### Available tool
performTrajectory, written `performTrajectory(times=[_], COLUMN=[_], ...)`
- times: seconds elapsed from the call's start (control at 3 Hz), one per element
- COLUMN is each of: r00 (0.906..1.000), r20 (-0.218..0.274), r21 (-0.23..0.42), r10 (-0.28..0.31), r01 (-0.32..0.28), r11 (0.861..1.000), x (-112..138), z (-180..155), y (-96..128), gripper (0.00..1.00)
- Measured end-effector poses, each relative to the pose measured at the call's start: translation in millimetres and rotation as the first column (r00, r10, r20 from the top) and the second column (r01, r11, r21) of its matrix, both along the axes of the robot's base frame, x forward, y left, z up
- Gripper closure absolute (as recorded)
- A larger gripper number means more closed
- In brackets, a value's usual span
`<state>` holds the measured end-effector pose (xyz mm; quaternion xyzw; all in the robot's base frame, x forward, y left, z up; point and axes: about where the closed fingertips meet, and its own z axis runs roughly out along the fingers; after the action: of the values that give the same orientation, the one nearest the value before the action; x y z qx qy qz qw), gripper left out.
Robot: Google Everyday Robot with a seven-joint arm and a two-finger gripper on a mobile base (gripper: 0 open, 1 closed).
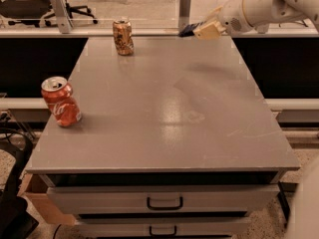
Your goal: Move rxbar blueberry near orange can
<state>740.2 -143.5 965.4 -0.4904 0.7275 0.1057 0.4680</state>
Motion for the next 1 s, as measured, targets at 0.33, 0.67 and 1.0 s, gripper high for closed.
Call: performTrajectory(times=[0.33, 0.67, 1.0], r00=[0.9981, 0.9909, 0.9798], r20=[-0.040, -0.079, -0.109], r21=[0.005, 0.041, 0.084], r10=[0.046, 0.109, 0.168], r01=[-0.046, -0.106, -0.159], r11=[0.999, 0.994, 0.984], x=[35.2, 56.1, 64.1], z=[-8.3, -23.3, -38.8], y=[35.9, 73.1, 103.9], gripper=[1.00, 1.00, 1.00])
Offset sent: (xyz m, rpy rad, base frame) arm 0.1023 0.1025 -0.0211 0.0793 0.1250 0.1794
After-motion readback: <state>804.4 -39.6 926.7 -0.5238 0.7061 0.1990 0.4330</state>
